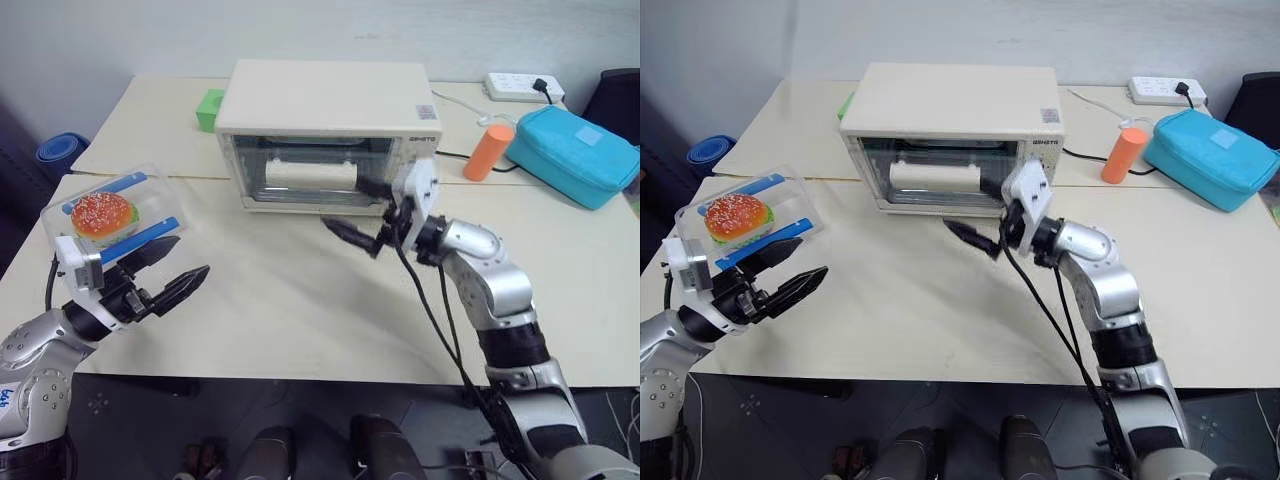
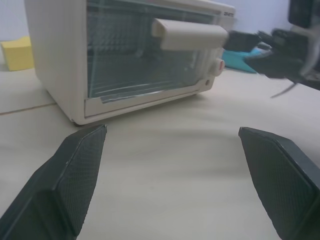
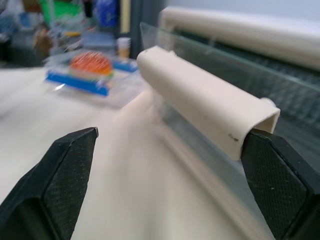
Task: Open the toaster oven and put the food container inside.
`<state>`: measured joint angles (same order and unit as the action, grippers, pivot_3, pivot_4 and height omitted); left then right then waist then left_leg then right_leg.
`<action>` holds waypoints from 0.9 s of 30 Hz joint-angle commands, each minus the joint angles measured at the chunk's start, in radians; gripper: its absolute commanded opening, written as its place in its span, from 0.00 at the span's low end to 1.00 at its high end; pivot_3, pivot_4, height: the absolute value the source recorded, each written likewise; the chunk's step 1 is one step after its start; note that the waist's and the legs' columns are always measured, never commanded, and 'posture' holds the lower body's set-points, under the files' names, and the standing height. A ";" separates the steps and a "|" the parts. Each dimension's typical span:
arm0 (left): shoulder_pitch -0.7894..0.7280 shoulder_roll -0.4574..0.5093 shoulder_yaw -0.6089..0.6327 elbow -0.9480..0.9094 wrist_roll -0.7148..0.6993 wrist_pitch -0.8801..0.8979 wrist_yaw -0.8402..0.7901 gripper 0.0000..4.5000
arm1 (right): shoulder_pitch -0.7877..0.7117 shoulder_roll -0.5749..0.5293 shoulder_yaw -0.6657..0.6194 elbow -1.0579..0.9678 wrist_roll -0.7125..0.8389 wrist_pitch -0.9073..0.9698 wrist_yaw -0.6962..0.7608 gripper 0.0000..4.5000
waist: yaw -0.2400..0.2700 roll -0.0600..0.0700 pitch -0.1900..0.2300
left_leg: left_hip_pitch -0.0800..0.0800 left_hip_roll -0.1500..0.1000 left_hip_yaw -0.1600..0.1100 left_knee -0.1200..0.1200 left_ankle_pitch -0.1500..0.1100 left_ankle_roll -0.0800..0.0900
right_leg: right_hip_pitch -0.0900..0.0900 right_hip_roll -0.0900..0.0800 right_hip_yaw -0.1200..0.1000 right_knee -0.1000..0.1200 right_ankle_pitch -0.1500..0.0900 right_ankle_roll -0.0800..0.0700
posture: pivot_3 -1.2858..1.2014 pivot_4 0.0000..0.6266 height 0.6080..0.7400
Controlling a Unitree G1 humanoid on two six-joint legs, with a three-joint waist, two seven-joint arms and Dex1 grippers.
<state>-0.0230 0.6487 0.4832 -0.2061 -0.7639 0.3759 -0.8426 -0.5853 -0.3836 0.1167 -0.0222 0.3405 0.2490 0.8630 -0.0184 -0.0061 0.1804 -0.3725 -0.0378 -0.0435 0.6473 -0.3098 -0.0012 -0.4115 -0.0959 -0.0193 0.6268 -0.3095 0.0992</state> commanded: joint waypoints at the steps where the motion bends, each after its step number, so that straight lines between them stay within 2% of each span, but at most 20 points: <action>1: -0.051 0.024 0.034 0.034 -0.019 0.006 0.008 0.96 | 0.041 -0.026 0.026 -0.056 -0.033 -0.063 0.037 1.00 | -0.006 0.000 0.000 | 0.000 0.000 0.000 0.000 0.000 0.000 | 0.000 0.000 0.000 0.000 0.000 0.000 | 0.52 0.24 1.00; 4: -0.138 0.032 0.013 0.114 0.023 -0.005 0.024 0.81 | 0.064 -0.027 0.028 -0.059 -0.047 -0.081 0.036 1.00 | -0.006 0.000 0.000 | 0.000 0.000 0.000 0.001 0.000 0.000 | 0.000 0.000 0.000 0.001 0.000 0.000 | 0.52 0.24 1.00; 11: -0.488 -0.011 -0.131 0.448 0.200 -0.111 0.074 0.30 | 0.074 -0.016 0.036 -0.033 -0.079 -0.135 0.035 1.00 | -0.005 -0.001 0.000 | 0.001 -0.001 0.000 0.001 0.002 -0.002 | 0.000 0.001 -0.001 0.003 0.000 0.001 | 0.52 0.24 1.00; 15: -0.598 -0.041 -0.193 0.573 0.257 -0.176 0.022 0.03 | 0.077 -0.015 0.033 -0.018 -0.093 -0.158 0.035 1.00 | -0.011 -0.001 0.000 | 0.000 -0.001 0.001 0.001 0.001 -0.001 | 0.000 0.001 -0.001 0.003 0.001 0.001 | 0.52 0.24 1.00; 21: -0.632 -0.060 -0.257 0.615 0.268 -0.189 -0.109 0.01 | 0.134 -0.029 0.017 -0.026 -0.098 -0.187 0.029 1.00 | -0.008 -0.001 0.000 | -0.002 -0.001 0.001 0.000 0.001 -0.001 | -0.001 0.001 -0.002 0.003 0.001 0.001 | 0.52 0.24 1.00; 27: -0.620 -0.076 -0.286 0.633 0.293 -0.208 -0.156 0.01 | 0.300 -0.073 -0.020 -0.060 -0.087 -0.262 0.044 1.00 | 0.007 -0.001 0.000 | -0.002 -0.002 0.000 0.004 0.000 0.000 | 0.000 0.000 -0.002 0.002 0.001 0.001 | 0.52 0.24 1.00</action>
<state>-0.6469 0.5738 0.2109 0.4468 -0.4723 0.1840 -0.9647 -0.3045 -0.4398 0.1376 -0.0381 0.2425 0.0260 0.9035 -0.0110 -0.0075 0.1805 -0.3747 -0.0401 -0.0429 0.6514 -0.3094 -0.0010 -0.4117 -0.0956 -0.0210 0.6283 -0.3087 0.1006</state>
